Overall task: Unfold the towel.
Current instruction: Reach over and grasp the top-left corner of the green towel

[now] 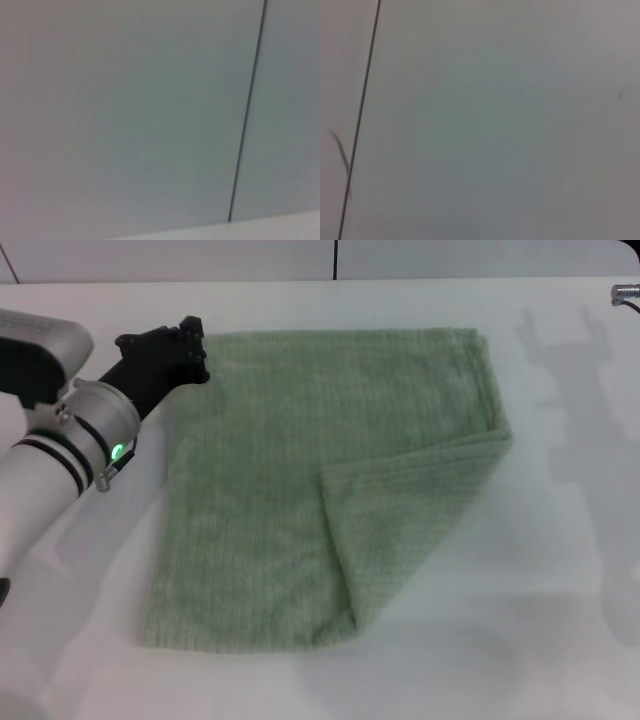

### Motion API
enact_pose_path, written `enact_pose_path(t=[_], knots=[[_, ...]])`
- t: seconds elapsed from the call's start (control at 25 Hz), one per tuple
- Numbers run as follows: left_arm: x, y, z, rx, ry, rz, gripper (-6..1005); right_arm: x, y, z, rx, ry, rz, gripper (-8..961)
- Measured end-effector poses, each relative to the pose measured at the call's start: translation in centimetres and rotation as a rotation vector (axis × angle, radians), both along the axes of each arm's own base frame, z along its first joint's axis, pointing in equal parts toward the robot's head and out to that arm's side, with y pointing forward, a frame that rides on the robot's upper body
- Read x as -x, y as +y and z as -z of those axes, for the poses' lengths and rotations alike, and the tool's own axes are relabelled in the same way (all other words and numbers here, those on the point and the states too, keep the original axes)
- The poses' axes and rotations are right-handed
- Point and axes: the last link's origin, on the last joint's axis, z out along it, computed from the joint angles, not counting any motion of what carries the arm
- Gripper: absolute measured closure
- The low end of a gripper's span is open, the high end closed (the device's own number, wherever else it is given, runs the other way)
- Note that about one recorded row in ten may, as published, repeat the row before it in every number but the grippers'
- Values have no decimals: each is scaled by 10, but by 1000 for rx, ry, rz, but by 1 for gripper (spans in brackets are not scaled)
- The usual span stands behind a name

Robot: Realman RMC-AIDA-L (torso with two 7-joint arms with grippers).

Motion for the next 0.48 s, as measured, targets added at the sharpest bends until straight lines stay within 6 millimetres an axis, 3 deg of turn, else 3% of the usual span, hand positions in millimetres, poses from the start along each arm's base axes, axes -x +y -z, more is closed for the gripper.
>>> enact_pose_path(t=[0.48], knots=[[-3, 17, 14, 90, 114, -110, 1001, 0, 0, 1, 8, 2, 3, 177]])
